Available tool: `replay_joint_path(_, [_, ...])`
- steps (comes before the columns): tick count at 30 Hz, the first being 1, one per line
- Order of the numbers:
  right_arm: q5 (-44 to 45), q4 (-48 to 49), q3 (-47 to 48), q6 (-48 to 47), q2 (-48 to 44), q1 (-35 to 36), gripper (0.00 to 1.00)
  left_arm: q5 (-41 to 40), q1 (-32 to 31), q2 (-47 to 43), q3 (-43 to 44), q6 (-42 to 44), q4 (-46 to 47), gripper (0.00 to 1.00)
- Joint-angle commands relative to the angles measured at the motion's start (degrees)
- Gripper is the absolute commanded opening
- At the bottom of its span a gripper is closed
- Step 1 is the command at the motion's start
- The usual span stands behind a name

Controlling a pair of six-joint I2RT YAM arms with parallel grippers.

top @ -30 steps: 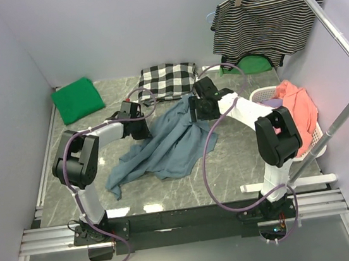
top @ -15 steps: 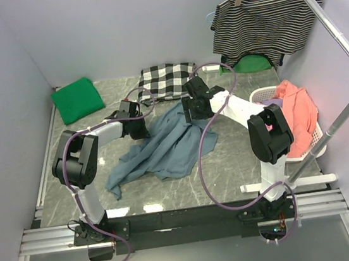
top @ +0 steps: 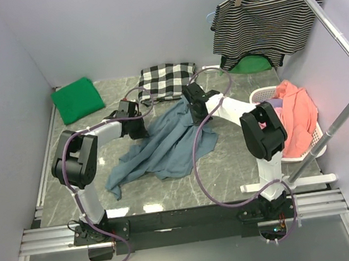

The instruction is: Fold and stack the t-shirts

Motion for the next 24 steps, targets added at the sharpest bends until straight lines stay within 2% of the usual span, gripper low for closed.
replay_joint_path(1, [4.0, 2.0, 2.3, -1.4, -3.7, -0.5, 0.0, -2.2, 1.4, -3.4, 0.6, 1.3, -1.7, 0.01])
replay_joint_path(5, [4.6, 1.9, 0.5, -2.1, -9.7, -0.6, 0.0, -4.8, 3.1, -7.1, 1.2, 1.6, -4.0, 0.01])
replay_joint_path(17, [11.3, -4.7, -3.2, -1.0, -29.6, -0.5, 0.0, -11.8, 7.6, -26.7, 2.7, 2.7, -14.6, 0.01])
replay_joint_path(20, [12.1, -6.6, -3.3, -0.4, -36.0, -0.5, 0.0, -13.2, 7.7, -33.1, 2.9, 2.9, -18.1, 0.01])
replay_joint_path(24, [9.3, -8.9, -3.7, 0.1, -47.8, -0.1, 0.0, -11.3, 7.7, -42.1, 4.1, 4.6, -22.0, 0.01])
